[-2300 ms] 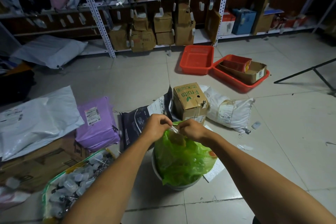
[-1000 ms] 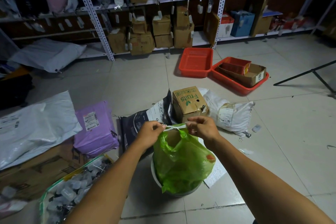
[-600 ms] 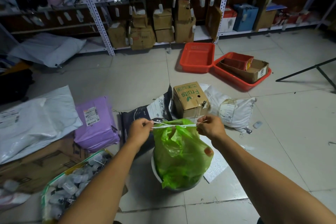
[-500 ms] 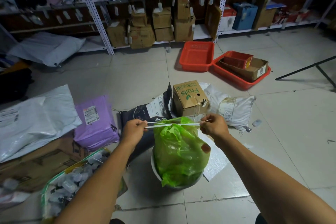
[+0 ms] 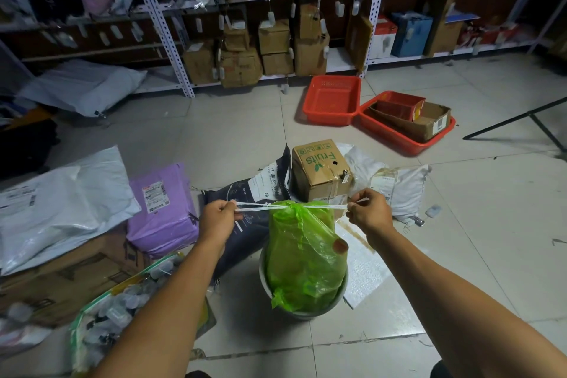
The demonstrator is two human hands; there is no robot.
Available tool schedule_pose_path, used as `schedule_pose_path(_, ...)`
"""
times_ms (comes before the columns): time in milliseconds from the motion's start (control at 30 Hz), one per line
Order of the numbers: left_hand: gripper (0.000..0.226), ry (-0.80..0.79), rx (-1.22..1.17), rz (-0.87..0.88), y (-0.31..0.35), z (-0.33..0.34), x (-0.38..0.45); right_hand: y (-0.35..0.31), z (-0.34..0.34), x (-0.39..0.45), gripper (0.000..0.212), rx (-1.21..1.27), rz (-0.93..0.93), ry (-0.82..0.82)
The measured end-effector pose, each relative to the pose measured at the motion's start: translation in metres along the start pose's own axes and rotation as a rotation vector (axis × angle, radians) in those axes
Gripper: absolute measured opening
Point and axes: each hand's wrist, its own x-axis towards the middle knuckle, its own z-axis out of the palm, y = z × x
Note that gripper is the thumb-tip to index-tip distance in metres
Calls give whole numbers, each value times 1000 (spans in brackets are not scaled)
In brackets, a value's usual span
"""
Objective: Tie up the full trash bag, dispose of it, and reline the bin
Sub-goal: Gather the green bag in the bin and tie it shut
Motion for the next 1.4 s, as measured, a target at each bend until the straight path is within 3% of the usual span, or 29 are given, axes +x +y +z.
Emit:
schedule_pose_path(167,21,10,-103,-50,6,0,0,-3,2,-4,15,47,32,18)
schedule_pose_path(367,24,-170,-549,-182,38,16,-4,-30,11,-9,27,356,72,-93)
schedule_pose_path(467,25,-299,-620,-152,49,25,-10,-44,19,-14,27,437,58,-135)
schedule_pose_path(567,20,-377,-514,-63,53,33,-17,-50,24,-20,28,446,73,-200)
schedule_pose_path(667,46,-431,-326,-3,51,40,-21,-50,29,-28,33,397,78,-253)
schedule_pose_path(767,58,-429,-127,91,46,46,-21,-50,34,-33,33,278,58,-307)
schedule_pose_path(933,56,-371,49,220,50,52,-24,-51,41,-42,28,50,5,-493)
schedule_pose_path(1133,49,-310,81,282,60,62,-33,-53,45,-49,26,-91,-164,-605)
schedule_pose_path(1300,28,-231,53,286,65,64,-33,-49,44,-47,20,-147,-187,-589)
schedule_pose_path(1400,18,-207,6,236,64,64,-30,-46,44,-48,27,-108,-212,-514)
